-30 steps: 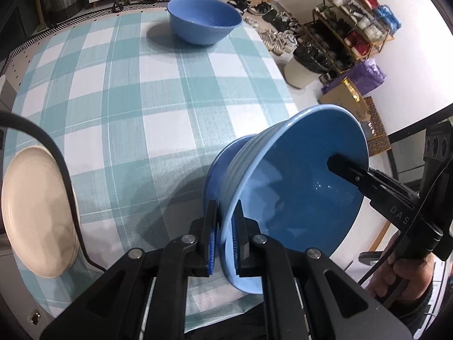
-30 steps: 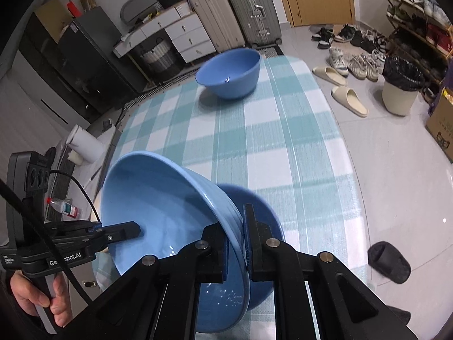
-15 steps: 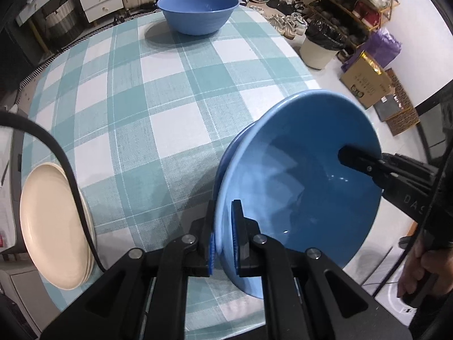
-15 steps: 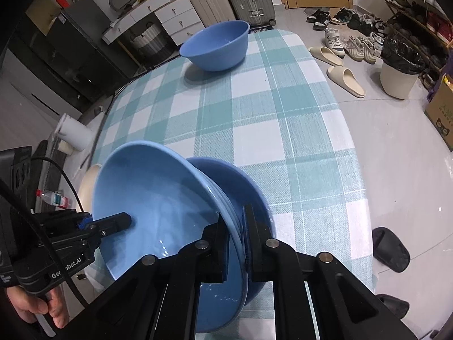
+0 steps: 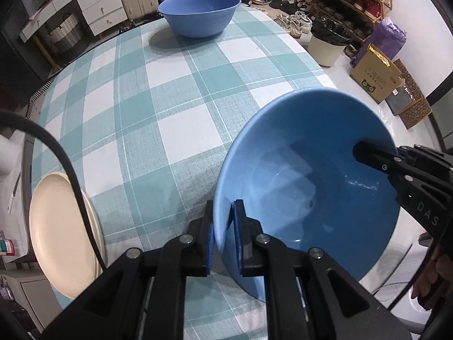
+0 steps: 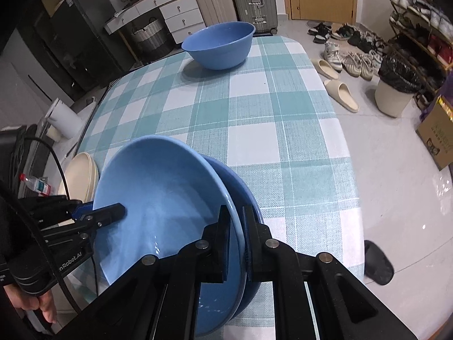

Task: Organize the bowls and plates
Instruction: 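Open both tools to release the nested bowl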

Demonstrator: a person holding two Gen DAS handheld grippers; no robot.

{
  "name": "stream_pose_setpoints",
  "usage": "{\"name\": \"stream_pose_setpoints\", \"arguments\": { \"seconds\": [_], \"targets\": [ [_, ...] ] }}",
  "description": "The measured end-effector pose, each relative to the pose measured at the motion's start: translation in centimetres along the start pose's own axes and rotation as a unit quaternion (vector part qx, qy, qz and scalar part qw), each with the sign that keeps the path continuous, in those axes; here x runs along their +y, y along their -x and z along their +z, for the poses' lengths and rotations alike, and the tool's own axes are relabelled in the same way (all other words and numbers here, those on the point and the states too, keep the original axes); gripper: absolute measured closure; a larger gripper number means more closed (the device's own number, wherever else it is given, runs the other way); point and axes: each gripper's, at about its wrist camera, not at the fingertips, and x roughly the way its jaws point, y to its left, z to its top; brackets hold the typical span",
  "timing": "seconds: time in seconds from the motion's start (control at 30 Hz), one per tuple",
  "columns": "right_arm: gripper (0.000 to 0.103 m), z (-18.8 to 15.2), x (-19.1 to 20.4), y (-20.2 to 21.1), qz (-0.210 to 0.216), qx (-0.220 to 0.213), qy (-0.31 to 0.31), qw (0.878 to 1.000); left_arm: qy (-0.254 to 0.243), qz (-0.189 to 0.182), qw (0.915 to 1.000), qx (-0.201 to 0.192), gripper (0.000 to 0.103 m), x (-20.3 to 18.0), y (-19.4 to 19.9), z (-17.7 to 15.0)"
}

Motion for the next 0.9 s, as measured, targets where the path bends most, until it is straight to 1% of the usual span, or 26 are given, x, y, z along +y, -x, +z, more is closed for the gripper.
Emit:
{"name": "stream_pose_setpoints", "arguments": {
  "seconds": [0.17, 0.23, 0.3, 0.43, 0.5, 0.67, 0.7, 0.77, 0.8, 0.87, 0.9],
  "targets": [
    [0.094, -0.1, 1.0, 0.5, -0.037, -0.023, 0.033, 0.998, -0.007, 0.005, 0.9999, -0.005, 0.092, -0.2, -0.1, -0.1],
    [0.093, -0.2, 1.1, 0.7, -0.046, -0.033, 0.042, 0.997, -0.008, 0.008, 0.9998, -0.013, 0.092, -0.2, 0.0, -0.2],
    [0.091, -0.4, 1.3, 0.8, -0.068, -0.043, 0.053, 0.995, -0.002, -0.001, 0.9998, -0.018, 0.092, 0.0, 0.1, -0.3],
    [0.09, -0.9, 0.8, 0.5, -0.071, -0.042, 0.055, 0.995, 0.004, -0.013, 0.9995, -0.029, 0.092, 0.2, 0.5, -0.6],
    [0.09, -1.2, 0.5, 0.6, -0.076, -0.05, 0.055, 0.994, 0.008, -0.017, 0.9991, -0.037, 0.091, 0.3, 0.7, -0.8],
    [0.089, -1.9, -0.2, 1.3, -0.064, -0.071, 0.04, 0.995, 0.021, -0.031, 0.9976, -0.058, 0.09, 0.7, 1.1, -1.4],
    [0.088, -2.1, -0.3, 1.5, -0.058, -0.078, 0.039, 0.995, 0.025, -0.031, 0.9971, -0.064, 0.088, 0.8, 1.3, -1.5],
    [0.086, -2.5, -0.2, 1.9, -0.053, -0.089, 0.037, 0.994, 0.032, -0.022, 0.9959, -0.082, 0.073, 1.0, 1.8, -1.9],
    [0.082, -2.7, -0.2, 2.2, -0.052, -0.094, 0.037, 0.993, 0.036, -0.02, 0.9948, -0.094, 0.059, 1.1, 2.1, -2.1],
    [0.075, -3.1, 0.0, 3.0, -0.051, -0.115, 0.034, 0.991, 0.041, -0.022, 0.9914, -0.122, 0.057, 1.2, 3.0, -2.6],
    [0.067, -3.5, 0.1, 3.7, -0.05, -0.132, 0.035, 0.989, 0.041, -0.023, 0.9899, -0.134, 0.057, 1.1, 3.4, -2.9]
  ]
}}
